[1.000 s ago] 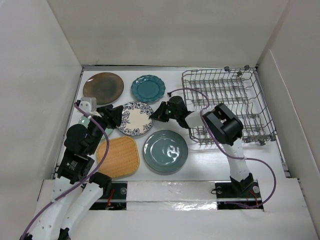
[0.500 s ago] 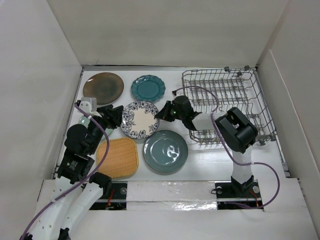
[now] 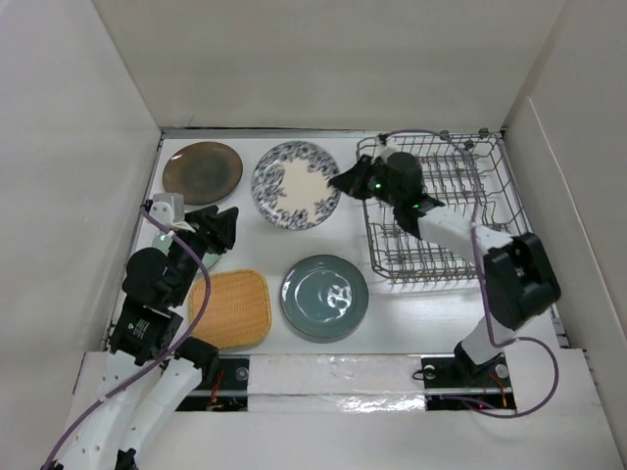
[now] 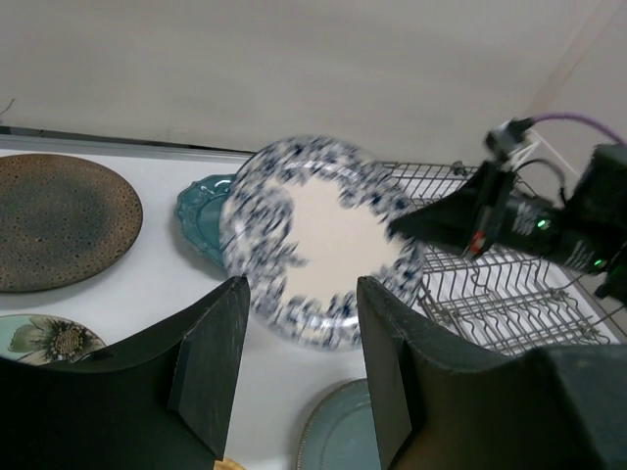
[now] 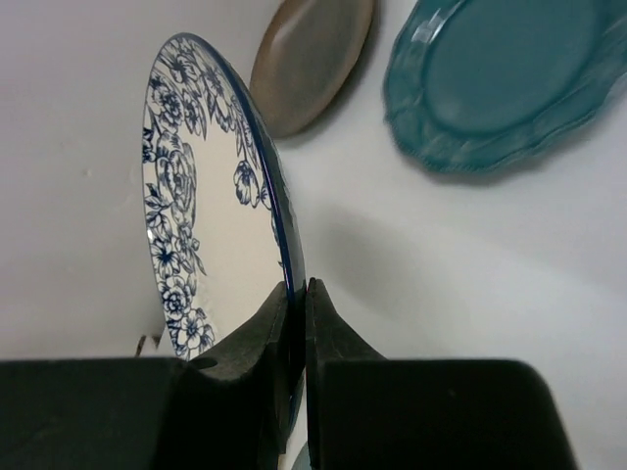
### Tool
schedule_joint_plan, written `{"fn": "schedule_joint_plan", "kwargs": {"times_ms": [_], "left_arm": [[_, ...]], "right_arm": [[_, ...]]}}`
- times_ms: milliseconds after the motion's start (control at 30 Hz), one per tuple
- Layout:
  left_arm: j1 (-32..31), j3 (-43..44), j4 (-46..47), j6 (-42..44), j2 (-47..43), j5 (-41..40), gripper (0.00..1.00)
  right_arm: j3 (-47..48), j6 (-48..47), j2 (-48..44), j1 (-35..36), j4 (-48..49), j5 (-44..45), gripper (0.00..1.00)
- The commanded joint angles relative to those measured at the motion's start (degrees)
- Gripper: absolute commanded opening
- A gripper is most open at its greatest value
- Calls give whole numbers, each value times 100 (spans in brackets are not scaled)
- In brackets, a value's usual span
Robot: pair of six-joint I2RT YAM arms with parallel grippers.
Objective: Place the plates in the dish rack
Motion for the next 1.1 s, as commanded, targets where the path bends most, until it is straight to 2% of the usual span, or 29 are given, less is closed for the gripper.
{"fn": "schedule_joint_plan", "kwargs": {"times_ms": [0, 33, 167, 267, 400, 533, 633, 733, 900, 1067], "left_arm": [[40, -30, 192, -103, -183, 78, 45], [40, -48, 201, -112, -210, 157, 44], [40, -4, 245, -173, -342, 298, 39], [40, 5, 218, -173, -491, 298, 37], [-31, 49, 227, -103, -816, 202, 38], [-215, 57, 253, -77, -1168, 149, 38], [-294, 75, 254, -50, -1326, 88, 39], [-294, 93, 218, -33, -1467, 78, 39], [-347, 84, 201, -24, -1564, 122, 39], [-479, 110, 201, -33, -1573, 175, 39]], "right_arm": [[30, -487, -1147, -803, 229, 875, 0], [28, -664, -1558, -1144, -339, 1095, 0], [2, -1421, -2446, -1937, -1302, 2868, 0], [-68, -1755, -2844, -2612, -1531, 3354, 0], [169, -2500, -2933, -3229, -1936, 4049, 0], [99, -3028, -3029, -3757, -1438, 3955, 0], [309, -3162, -2899, -4002, -1688, 3902, 0], [318, -3574, -2941, -4004, -1576, 3743, 0], [292, -4916, -2968, -3890, -1769, 4356, 0], [213, -5534, -3030, -3977, -1865, 4568, 0]]}}
